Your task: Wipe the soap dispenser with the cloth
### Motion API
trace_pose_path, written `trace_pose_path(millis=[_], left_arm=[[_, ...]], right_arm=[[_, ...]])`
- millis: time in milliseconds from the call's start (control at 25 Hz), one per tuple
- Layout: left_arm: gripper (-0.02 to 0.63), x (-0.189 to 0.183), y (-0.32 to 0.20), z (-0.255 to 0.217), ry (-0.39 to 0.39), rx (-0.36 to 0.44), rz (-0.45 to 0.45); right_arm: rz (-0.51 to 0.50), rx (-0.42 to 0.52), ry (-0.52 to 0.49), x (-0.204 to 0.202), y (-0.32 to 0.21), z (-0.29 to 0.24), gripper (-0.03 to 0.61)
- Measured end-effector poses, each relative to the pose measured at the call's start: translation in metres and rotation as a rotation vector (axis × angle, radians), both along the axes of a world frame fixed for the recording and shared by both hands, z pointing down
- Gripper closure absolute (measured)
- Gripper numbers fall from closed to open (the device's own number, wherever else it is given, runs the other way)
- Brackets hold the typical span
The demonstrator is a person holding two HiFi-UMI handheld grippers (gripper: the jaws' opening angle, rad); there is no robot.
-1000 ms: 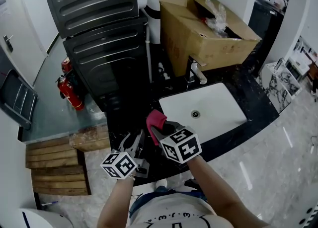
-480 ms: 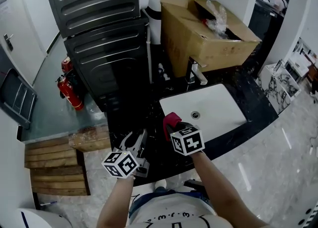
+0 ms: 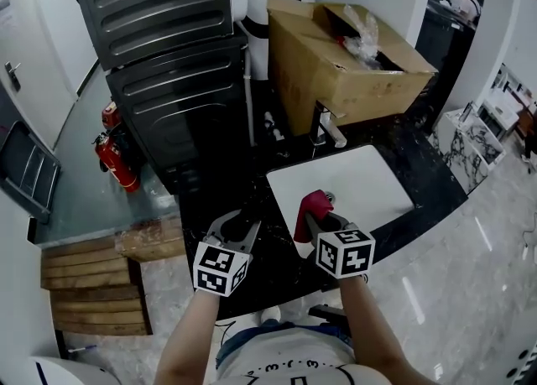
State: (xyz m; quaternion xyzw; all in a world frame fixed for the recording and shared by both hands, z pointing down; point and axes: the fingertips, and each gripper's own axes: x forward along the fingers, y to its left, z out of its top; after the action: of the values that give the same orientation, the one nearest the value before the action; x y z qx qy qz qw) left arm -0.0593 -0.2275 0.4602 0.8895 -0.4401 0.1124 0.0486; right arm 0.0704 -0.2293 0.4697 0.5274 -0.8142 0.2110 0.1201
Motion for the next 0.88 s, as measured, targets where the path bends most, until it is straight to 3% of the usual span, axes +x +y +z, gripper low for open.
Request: trace_pose_path(millis=[120, 320, 520, 880], left_arm=[[0.506, 0.001, 0.001, -0.001, -0.014, 0.012, 0.015], [0.469, -0.006, 0.007, -0.002, -0.15, 0.095, 0.035], [0.397, -0.035, 0.016, -0.004, -0.11, 0.075, 0.019], [0.407, -0.077, 0.017, -0.001, -0.075, 0.055, -0.1]], right_arm=[[0.008, 0.007, 0.006, 0.004, 0.002, -0.003, 0.529], [0.002, 0.009, 0.0, -0.001, 0.004, -0.002, 0.529], [-0.019, 0.001, 0.0, -0.008, 0.005, 0.001, 0.529], [-0.053, -0.008, 0.0, -0.018, 0.007, 0.006, 0.529]])
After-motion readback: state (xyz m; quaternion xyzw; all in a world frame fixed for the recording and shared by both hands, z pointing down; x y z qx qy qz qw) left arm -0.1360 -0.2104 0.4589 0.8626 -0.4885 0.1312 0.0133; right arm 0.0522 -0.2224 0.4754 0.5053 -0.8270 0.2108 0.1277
